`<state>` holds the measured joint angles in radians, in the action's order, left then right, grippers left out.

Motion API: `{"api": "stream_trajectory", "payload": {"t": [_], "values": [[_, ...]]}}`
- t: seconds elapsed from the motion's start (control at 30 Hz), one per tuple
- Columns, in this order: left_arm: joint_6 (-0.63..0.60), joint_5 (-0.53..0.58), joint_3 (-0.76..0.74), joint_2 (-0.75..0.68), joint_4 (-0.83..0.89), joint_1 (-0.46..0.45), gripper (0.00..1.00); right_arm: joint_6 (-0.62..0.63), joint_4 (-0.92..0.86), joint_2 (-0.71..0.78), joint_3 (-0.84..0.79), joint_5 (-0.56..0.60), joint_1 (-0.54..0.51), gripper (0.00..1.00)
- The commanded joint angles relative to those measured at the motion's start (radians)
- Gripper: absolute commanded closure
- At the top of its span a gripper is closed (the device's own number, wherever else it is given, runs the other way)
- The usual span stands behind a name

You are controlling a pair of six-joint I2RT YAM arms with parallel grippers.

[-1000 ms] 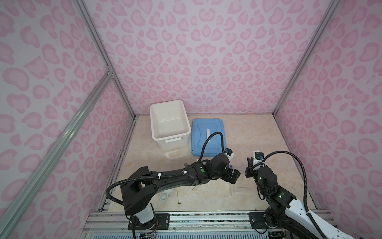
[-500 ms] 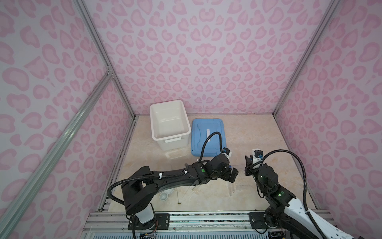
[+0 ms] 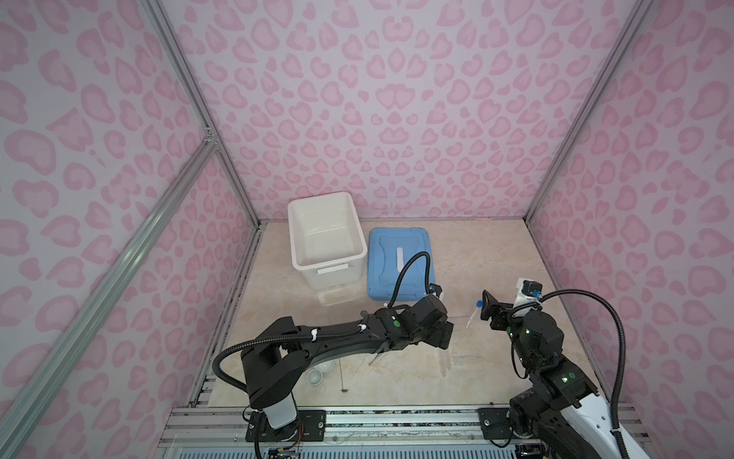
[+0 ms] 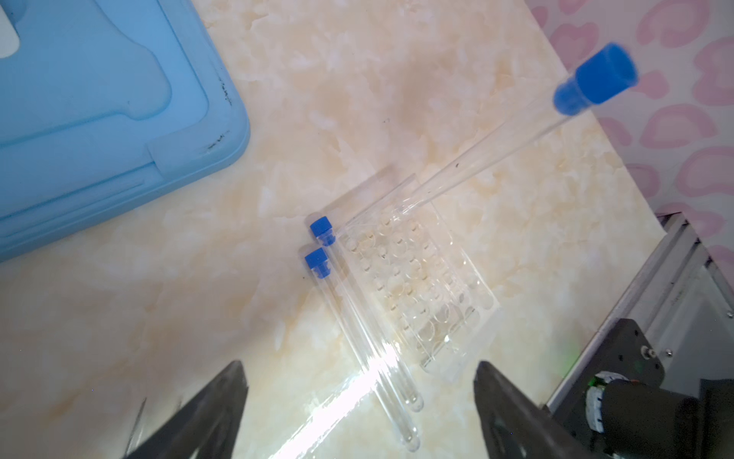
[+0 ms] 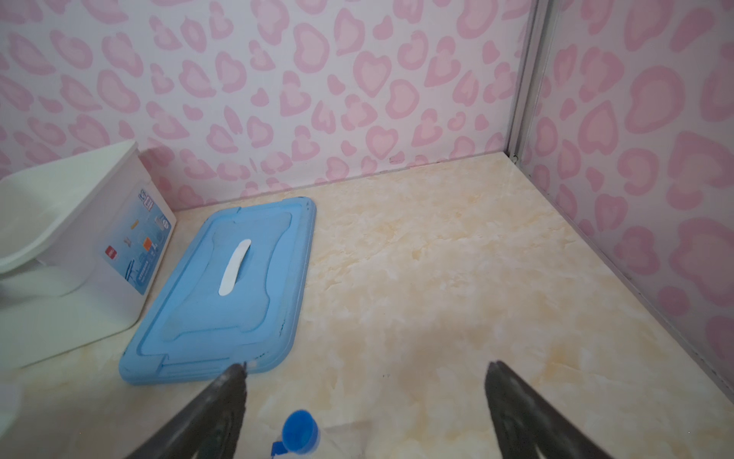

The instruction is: Organize the chemistry lab equipment

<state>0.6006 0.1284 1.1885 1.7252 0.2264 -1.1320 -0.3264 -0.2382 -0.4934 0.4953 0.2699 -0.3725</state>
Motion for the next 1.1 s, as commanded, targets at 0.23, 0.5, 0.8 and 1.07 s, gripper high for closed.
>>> {"api": "stream_trajectory", "payload": {"t": [0.23, 0.5, 0.8, 1.07], "values": [[-0.002, -0.067, 0.066, 0.115, 0.128, -0.003, 0.14, -0.138, -0.283, -0.098, 0.146, -0.233, 0.127, 0.04], [0.005, -0.068, 0.150, 0.197, 0.208, -0.008, 0.18, -0.134, -0.321, -0.079, 0.153, -0.247, 0.162, 0.03], [-0.009, -0.061, 0.237, 0.274, 0.275, -0.014, 0.28, -0.132, -0.310, -0.081, 0.146, -0.290, 0.197, 0.03], [-0.021, -0.054, 0.311, 0.346, 0.344, -0.016, 0.41, -0.133, -0.306, -0.066, 0.134, -0.288, 0.201, 0.03]]}}
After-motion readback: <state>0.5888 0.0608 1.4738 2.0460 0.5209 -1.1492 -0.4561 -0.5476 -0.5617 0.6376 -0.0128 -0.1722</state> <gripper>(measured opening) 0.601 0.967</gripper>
